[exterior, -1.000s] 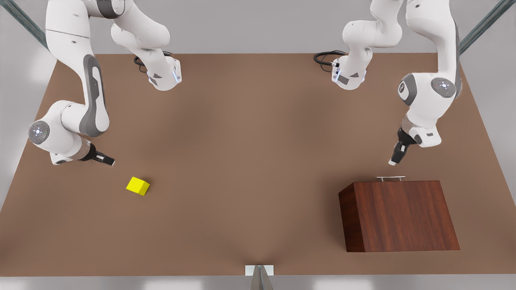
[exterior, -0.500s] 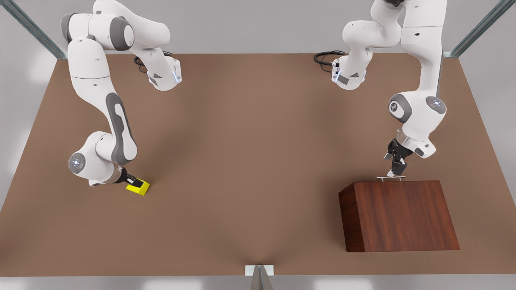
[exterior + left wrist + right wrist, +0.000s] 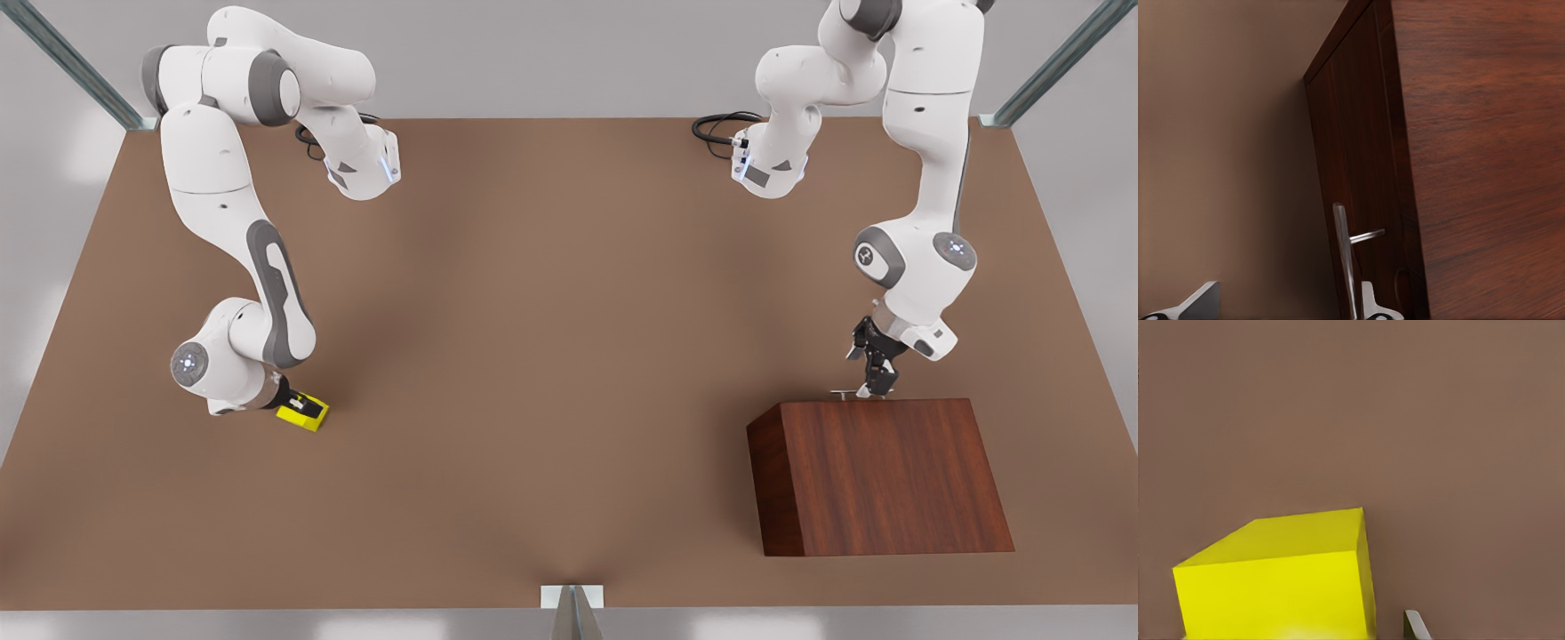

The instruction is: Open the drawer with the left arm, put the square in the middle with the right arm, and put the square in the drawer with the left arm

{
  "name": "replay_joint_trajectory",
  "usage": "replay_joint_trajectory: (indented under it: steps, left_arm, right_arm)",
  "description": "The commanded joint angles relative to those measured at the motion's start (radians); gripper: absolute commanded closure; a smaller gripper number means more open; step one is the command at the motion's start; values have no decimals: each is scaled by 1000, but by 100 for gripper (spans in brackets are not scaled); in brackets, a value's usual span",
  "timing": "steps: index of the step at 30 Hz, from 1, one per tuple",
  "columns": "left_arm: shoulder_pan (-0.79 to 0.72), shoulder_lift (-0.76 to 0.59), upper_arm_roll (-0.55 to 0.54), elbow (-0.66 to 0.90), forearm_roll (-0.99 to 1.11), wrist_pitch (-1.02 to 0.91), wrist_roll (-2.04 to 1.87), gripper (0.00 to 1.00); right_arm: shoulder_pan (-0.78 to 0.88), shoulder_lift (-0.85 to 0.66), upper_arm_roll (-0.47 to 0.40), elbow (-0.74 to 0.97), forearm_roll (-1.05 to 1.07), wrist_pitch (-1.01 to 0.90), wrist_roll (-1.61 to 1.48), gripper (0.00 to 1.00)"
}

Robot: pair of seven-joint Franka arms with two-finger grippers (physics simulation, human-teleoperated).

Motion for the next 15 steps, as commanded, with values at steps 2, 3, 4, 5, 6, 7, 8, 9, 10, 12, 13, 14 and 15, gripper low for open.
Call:
replay_joint_trajectory:
  steps: [2, 3, 4, 5, 6, 7, 8, 9, 10, 12, 13, 14, 15]
  left_arm:
    - [2, 0, 0, 0, -1, -2, 0, 0]
    - [2, -2, 1, 0, -1, -8, 0, 0]
    - [2, -5, 0, -2, -1, -12, 0, 0]
    - [2, -8, 1, -5, -1, -17, 0, 0]
    - [2, -9, 1, -6, -2, -18, 0, 0]
    - [2, -14, 1, -8, -4, -32, 0, 0]
    - [2, -17, 1, -9, -4, -38, 0, 0]
    - [2, -20, 1, -11, -4, -49, 0, 0]
    - [2, -32, 4, -28, -4, -52, 0, 0]
    - [2, -34, 6, -43, -4, -52, 0, 0]
    - [2, -40, 17, -48, -4, -54, -2, 0]
    - [2, -57, 18, -72, -4, -54, -2, 0]
    - [2, -66, 18, -86, -4, -54, -3, 0]
  right_arm:
    - [0, 6, 0, 2, -1, 5, 0, 21]
    - [0, 8, 0, 2, 1, 19, 0, 22]
    - [0, 8, 0, 4, 1, 20, 1, 24]
    - [0, 8, 0, 4, 1, 20, 3, 24]
    - [0, 2, 0, 4, -1, 17, 3, 24]
    - [0, 3, 0, 4, 1, 22, 3, 24]
    - [0, 3, 0, 4, -1, 20, 1, 24]
    - [2, 6, 0, 4, -1, 22, 1, 25]
    - [0, 6, 0, 4, -2, 22, 1, 25]
    - [0, 3, 0, 4, -2, 22, 1, 25]
    - [0, -1, -2, 4, -5, 22, 0, 25]
    - [2, -8, 0, 2, -4, 19, 0, 26]
    - [3, -11, 0, 1, -4, 19, 1, 26]
